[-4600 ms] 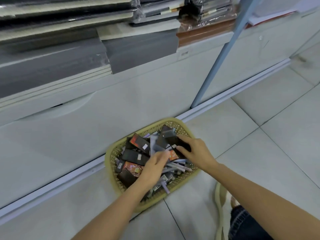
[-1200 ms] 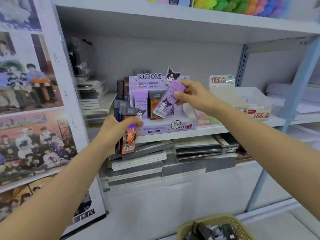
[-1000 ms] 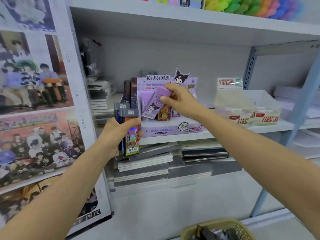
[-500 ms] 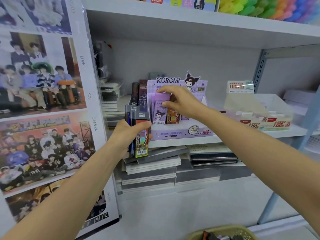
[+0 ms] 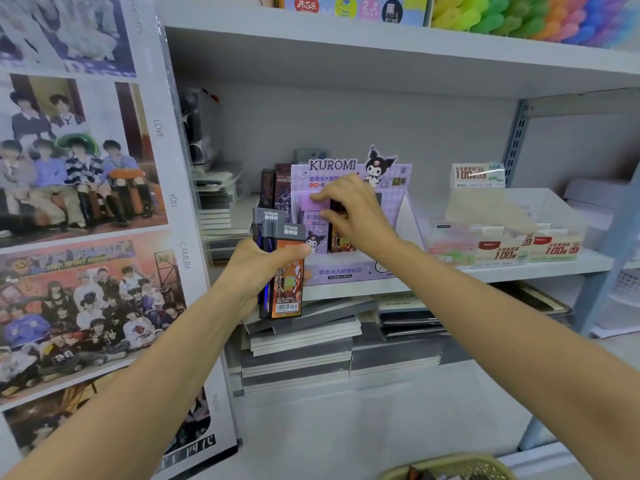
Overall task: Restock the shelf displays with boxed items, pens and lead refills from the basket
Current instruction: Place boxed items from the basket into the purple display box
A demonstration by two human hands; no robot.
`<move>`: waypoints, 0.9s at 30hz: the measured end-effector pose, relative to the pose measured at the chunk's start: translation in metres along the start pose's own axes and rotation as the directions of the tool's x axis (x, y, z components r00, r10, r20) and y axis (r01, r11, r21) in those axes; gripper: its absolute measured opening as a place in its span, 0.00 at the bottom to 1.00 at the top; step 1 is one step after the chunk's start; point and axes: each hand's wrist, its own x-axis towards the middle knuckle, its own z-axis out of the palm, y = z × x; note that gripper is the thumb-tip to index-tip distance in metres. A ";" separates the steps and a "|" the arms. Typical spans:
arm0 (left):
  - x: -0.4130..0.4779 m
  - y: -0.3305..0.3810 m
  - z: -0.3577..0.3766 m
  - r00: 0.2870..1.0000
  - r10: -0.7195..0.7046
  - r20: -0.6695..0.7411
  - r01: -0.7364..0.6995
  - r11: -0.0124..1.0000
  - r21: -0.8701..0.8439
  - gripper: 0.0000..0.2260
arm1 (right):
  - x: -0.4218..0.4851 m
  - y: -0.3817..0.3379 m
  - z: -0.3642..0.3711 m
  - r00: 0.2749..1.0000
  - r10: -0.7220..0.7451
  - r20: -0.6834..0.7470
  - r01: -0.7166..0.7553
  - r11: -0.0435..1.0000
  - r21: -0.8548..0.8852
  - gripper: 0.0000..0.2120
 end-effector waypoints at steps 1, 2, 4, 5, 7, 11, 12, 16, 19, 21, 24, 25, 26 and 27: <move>0.000 0.000 0.001 1.000 0.001 0.012 0.000 1.000 -0.004 0.21 | -0.001 0.000 -0.002 0.999 0.021 -0.027 -0.020 0.999 0.024 0.10; 0.001 0.000 0.002 1.000 0.002 0.024 -0.002 1.000 -0.010 0.23 | -0.002 -0.002 -0.006 0.996 0.051 -0.076 -0.045 0.996 0.083 0.10; 0.002 0.000 0.005 0.999 0.009 0.040 -0.008 1.000 -0.010 0.24 | -0.005 -0.011 -0.017 0.984 0.133 -0.118 -0.089 0.944 0.319 0.10; 0.002 0.000 0.008 0.999 0.013 0.046 -0.013 1.000 -0.003 0.24 | -0.008 -0.017 -0.023 0.983 0.177 -0.056 -0.133 0.881 0.454 0.11; 0.003 -0.001 0.015 0.998 0.022 0.064 -0.022 1.000 0.000 0.23 | -0.013 -0.027 -0.031 0.970 0.175 0.167 -0.241 0.769 0.592 0.12; 0.003 -0.002 0.031 0.996 0.022 0.090 -0.019 0.999 -0.035 0.16 | -0.025 -0.027 -0.034 0.933 0.159 0.323 -0.335 0.712 0.617 0.14; 0.004 -0.002 0.034 0.995 0.010 0.096 -0.004 0.998 -0.064 0.14 | -0.026 -0.023 -0.036 0.932 0.196 0.306 -0.352 0.698 0.624 0.14; 0.005 0.000 0.047 0.992 -0.021 0.125 0.031 0.996 -0.082 0.06 | -0.032 -0.010 -0.039 0.924 0.263 0.279 -0.382 0.676 0.630 0.10; 0.007 0.002 0.053 0.985 -0.048 0.168 0.062 0.995 -0.082 0.09 | -0.034 -0.002 -0.045 0.922 0.257 0.288 -0.386 0.655 0.650 0.06; 0.009 0.003 0.053 0.982 -0.069 0.178 0.088 0.991 -0.098 0.11 | -0.032 0.008 -0.054 0.908 0.321 0.267 -0.415 0.616 0.670 0.06; 0.013 0.004 0.053 0.991 -0.034 0.129 0.048 0.993 -0.104 0.11 | -0.026 0.023 -0.073 0.887 0.446 0.125 -0.395 0.588 0.706 0.06; 0.015 0.004 0.053 0.992 -0.008 0.124 0.021 0.994 -0.107 0.09 | -0.022 0.027 -0.080 0.880 0.470 0.065 -0.379 0.615 0.691 0.07; 0.017 0.003 0.052 0.992 0.018 0.123 -0.004 0.994 -0.109 0.09 | -0.018 0.031 -0.087 0.877 0.480 0.015 -0.367 0.651 0.665 0.09; 0.020 0.001 0.050 0.992 0.036 0.124 -0.023 0.994 -0.107 0.09 | -0.015 0.035 -0.093 0.880 0.475 -0.023 -0.357 0.692 0.628 0.10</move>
